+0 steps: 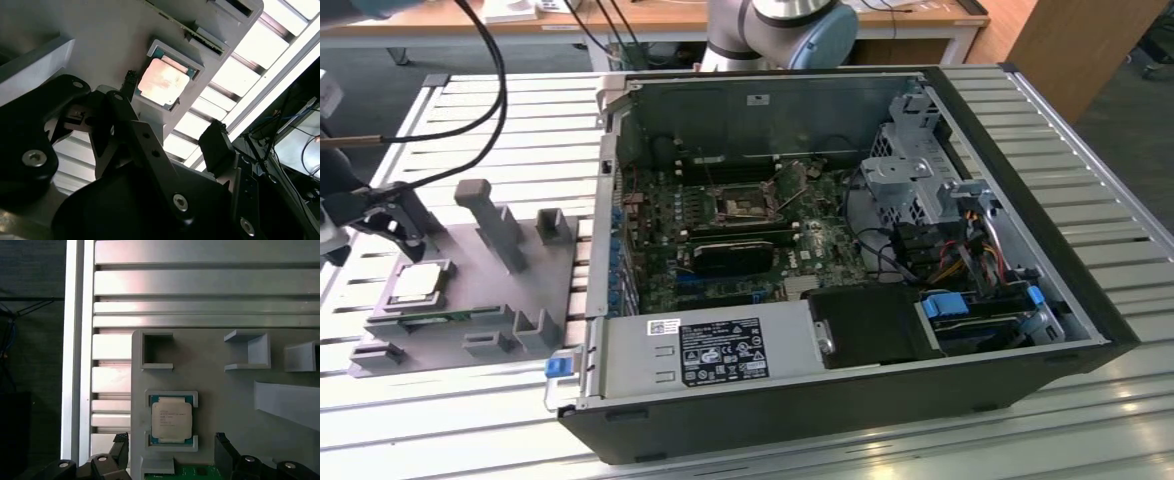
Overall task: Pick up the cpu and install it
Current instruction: 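Pick up the cpu and move it towards the insertion slot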
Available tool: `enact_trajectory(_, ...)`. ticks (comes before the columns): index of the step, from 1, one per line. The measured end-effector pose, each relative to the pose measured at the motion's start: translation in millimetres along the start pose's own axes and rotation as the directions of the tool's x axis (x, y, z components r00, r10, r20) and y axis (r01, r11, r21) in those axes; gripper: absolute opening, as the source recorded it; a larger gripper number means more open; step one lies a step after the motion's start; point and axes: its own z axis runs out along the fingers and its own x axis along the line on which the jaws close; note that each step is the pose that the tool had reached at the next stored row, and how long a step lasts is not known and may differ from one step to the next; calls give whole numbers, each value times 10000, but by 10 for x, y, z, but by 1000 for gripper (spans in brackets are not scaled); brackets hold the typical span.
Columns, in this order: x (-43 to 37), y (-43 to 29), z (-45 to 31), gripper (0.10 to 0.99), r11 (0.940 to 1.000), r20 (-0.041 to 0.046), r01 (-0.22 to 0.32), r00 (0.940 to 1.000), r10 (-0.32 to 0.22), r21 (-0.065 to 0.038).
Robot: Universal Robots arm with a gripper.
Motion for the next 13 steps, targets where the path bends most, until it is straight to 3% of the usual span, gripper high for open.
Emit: enact_trajectory(13,-6,-9,192,776,10000,-2,39,10000,-39,1)
